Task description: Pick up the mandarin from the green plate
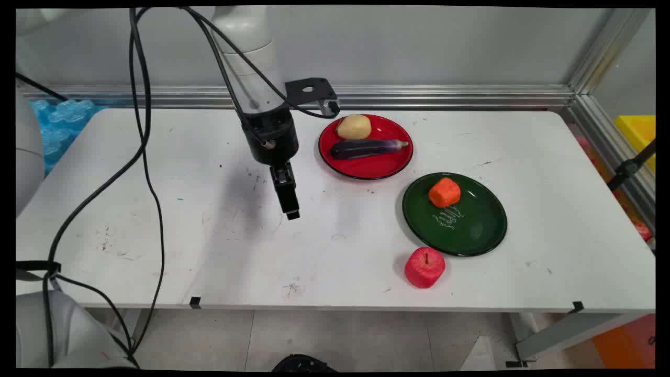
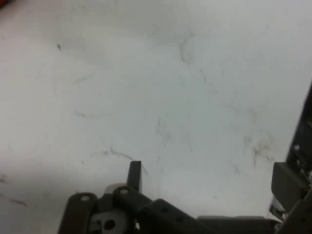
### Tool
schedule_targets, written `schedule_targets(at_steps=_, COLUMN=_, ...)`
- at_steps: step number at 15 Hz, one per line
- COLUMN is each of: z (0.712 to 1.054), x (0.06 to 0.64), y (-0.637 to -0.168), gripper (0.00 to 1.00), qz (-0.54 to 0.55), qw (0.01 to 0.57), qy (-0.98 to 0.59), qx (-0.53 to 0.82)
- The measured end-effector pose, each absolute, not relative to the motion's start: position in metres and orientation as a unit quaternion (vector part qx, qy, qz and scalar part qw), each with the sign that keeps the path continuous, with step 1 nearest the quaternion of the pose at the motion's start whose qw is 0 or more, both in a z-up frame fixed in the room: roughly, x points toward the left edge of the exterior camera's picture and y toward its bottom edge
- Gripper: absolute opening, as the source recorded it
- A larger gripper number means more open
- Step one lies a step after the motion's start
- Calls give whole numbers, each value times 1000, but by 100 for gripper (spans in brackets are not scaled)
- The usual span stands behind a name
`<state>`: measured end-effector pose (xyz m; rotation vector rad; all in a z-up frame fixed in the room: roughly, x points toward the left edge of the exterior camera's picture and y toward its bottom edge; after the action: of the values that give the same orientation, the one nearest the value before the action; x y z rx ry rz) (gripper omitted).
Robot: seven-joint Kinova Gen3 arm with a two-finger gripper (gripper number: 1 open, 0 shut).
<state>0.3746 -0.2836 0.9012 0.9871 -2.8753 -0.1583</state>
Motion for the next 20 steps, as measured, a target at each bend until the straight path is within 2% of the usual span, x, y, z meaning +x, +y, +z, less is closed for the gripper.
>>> schedule_targets(at_steps=4, z=893, x=361, y=-301, gripper=100, qz=-24, qw=70, qy=-947, qx=314)
schedule_targets(at_steps=10, z=870, x=298, y=-362, gripper=100, qz=36, qw=129, qy=-951, qx=280)
schedule_targets(at_steps=20, z=828, x=213, y=-414, gripper=100, qz=81, qw=202, qy=-944, qx=248)
